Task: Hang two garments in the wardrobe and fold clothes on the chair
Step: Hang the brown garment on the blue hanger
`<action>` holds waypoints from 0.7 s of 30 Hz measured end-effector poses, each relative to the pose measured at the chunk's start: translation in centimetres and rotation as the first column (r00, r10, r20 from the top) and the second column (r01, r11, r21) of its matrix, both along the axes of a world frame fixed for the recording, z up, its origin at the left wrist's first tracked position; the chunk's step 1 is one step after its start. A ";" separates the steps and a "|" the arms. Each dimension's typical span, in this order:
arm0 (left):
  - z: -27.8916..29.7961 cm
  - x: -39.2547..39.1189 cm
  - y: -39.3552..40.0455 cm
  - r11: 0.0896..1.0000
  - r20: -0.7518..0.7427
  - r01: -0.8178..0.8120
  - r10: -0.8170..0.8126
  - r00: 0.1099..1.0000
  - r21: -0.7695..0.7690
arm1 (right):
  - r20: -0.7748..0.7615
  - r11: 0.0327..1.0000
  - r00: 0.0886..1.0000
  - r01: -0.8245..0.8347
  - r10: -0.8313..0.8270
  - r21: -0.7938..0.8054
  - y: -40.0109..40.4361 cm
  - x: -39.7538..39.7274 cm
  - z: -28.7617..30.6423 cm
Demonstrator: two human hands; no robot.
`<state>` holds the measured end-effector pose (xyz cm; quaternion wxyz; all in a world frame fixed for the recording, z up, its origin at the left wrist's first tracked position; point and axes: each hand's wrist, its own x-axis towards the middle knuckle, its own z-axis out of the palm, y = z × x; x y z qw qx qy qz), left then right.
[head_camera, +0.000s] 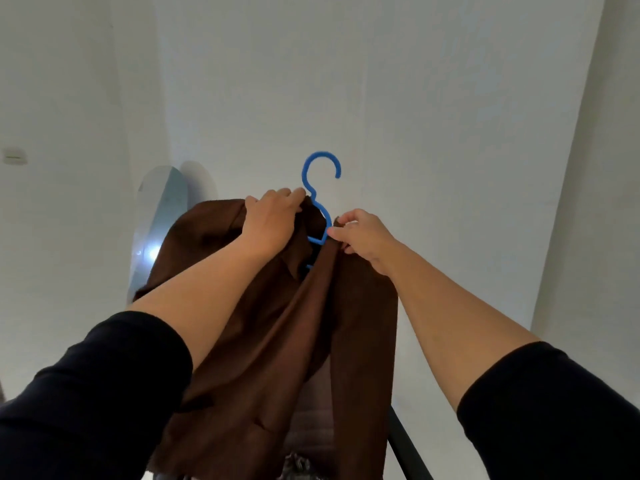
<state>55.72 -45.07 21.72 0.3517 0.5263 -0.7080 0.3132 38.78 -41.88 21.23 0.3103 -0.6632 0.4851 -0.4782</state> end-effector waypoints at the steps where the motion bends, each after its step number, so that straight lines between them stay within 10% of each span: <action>1: 0.4 0.2 -0.1 1.000 -0.072 0.017 -0.016 0.997 0.015 | -0.008 0.999 0.999 -0.045 0.045 -0.030 0.3 0.1 0.0; 4: 1.1 1.4 -0.2 0.993 -0.264 0.084 -0.061 0.963 0.079 | -0.155 0.988 0.988 -0.017 -0.008 -0.155 0.3 -0.4 -0.1; 9: 1.3 2.1 0.5 0.983 -0.390 0.166 -0.125 0.912 0.073 | -0.371 0.774 0.748 0.289 -0.550 -0.564 -0.4 -1.9 -0.9; 16: 0.3 2.0 0.8 0.971 -0.426 0.227 -0.172 0.888 0.081 | -0.385 0.623 0.520 0.430 -0.762 -0.653 -0.2 -2.6 -0.4; 21: -0.5 1.7 0.6 0.976 -0.399 0.199 -0.148 0.905 0.089 | -0.542 0.722 0.487 0.348 -0.684 -0.598 -0.1 -3.0 -0.4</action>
